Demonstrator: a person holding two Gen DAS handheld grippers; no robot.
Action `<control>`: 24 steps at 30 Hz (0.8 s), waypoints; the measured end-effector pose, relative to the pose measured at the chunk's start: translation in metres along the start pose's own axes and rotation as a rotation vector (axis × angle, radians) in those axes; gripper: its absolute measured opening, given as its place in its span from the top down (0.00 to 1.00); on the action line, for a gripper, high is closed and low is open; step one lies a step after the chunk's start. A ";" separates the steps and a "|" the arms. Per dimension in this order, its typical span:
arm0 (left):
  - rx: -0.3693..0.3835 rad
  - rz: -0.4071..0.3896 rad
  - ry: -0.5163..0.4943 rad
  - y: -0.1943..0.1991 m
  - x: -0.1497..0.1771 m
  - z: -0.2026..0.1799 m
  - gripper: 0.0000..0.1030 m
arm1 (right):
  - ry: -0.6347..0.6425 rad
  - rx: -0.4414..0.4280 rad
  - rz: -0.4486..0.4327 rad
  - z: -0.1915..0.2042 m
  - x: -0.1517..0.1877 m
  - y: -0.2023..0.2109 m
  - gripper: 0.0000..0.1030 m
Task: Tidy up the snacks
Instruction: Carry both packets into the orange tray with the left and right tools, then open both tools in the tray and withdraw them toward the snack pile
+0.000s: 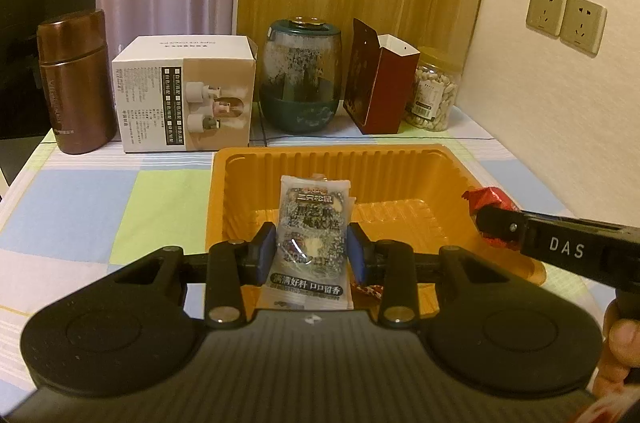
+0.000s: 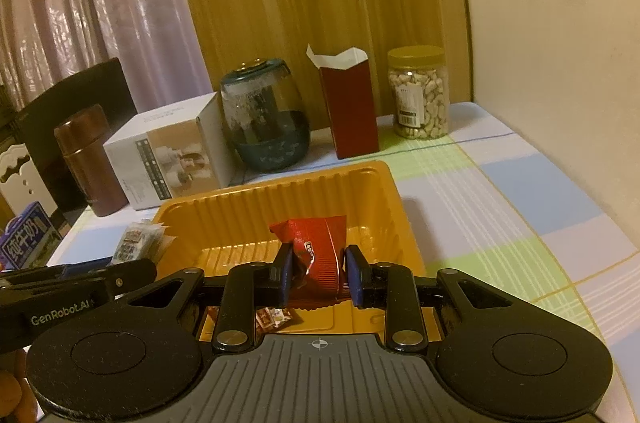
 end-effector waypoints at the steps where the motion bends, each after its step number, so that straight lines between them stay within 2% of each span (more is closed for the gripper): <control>1: 0.000 0.000 -0.001 -0.001 0.000 0.000 0.66 | 0.000 -0.001 0.002 0.001 0.001 -0.001 0.72; 4: 0.006 -0.004 0.003 -0.004 -0.001 0.002 0.62 | 0.001 -0.003 0.005 0.001 0.002 -0.003 0.72; 13: -0.020 -0.011 0.039 0.001 -0.005 0.018 0.61 | -0.018 -0.005 0.001 0.000 0.001 -0.002 0.72; 24: -0.012 -0.004 0.029 0.001 -0.002 0.014 0.61 | -0.034 -0.021 -0.007 0.001 0.001 -0.002 0.72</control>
Point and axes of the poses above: each gripper's, at about its wrist camera, not at the fingertips, and y roughly against the way its jaws point, z to its left, x to its underside, the point moved 4 cm from there along -y, roughly the way its jaws point, and after that the axes turned 13 degrees about -z, right-handed, at the moved point
